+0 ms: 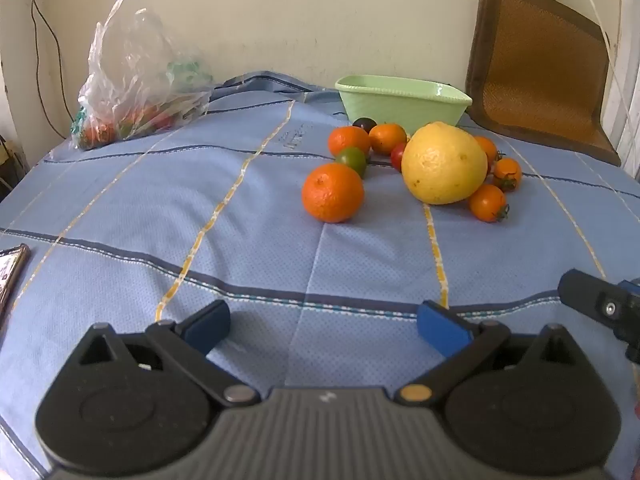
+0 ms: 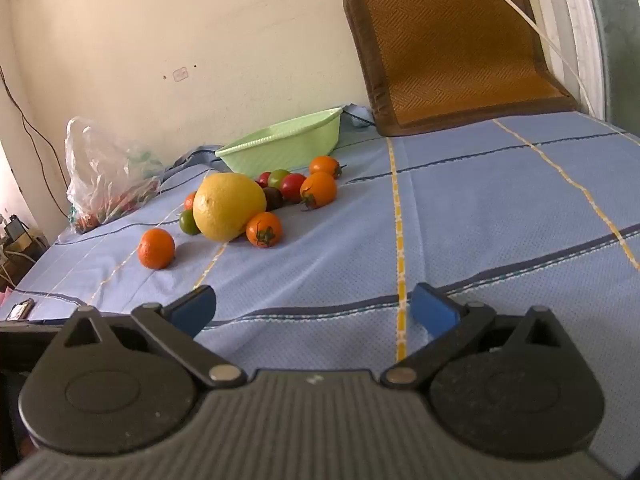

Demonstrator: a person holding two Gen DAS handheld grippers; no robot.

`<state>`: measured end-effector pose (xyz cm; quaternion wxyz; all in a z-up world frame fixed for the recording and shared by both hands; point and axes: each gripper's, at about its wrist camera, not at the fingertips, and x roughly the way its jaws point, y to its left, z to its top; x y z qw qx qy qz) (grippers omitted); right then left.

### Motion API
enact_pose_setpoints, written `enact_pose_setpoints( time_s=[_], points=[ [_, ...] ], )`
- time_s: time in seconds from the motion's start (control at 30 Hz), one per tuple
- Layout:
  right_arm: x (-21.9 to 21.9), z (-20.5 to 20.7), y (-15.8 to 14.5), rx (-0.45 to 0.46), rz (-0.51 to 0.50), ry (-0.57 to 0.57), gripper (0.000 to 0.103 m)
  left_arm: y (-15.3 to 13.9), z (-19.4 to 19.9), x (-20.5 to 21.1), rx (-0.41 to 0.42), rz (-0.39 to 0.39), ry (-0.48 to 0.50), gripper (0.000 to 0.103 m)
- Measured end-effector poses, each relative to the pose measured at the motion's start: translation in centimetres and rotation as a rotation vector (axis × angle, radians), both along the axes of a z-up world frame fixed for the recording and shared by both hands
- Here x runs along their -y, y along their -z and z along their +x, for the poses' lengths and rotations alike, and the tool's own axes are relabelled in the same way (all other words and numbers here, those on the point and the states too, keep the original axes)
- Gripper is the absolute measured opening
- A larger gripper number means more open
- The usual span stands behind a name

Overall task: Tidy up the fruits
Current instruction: 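Grasp the yellow grapefruit with the left gripper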

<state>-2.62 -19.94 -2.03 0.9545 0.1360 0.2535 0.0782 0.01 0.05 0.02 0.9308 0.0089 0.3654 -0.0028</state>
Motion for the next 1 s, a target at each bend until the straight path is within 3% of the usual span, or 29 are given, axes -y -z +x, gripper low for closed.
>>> enact_pose_setpoints(
  time_s=[0.17, 0.37, 0.43, 0.6, 0.67, 0.8, 1.0],
  points=[
    [-0.2, 0.1, -0.1, -0.011, -0.022, 0.001, 0.103, 0.4, -0.2, -1.0, 0.015, -0.024, 0.032, 0.103],
    [-0.7, 0.8, 0.0, -0.011, -0.047, -0.035, 0.103, 0.6, -1.8, -3.1, 0.092, -0.117, 0.143, 0.103],
    [-0.9, 1.0, -0.4, 0.013, -0.057, -0.057, 0.102, 0.2, -1.6, -3.9, 0.081, -0.16, 0.155, 0.102],
    [-2.6, 2.3, -1.5, 0.082, -0.191, -0.16, 0.074, -3.3, 0.7, -4.8, 0.168, -0.255, 0.248, 0.091],
    [-3.4, 3.1, -2.3, 0.104, -0.258, -0.203, 0.07, -4.4, 2.7, -4.7, 0.173, -0.349, 0.339, 0.087],
    [-4.7, 5.0, -3.7, 0.14, -0.335, -0.302, 0.07, -4.7, 7.8, -3.4, 0.079, -0.493, 0.449, 0.086],
    [-6.3, 8.3, -3.7, 0.111, -0.382, -0.391, 0.071, -2.5, 11.4, -2.3, -0.047, -0.529, 0.443, 0.083]
  ],
)
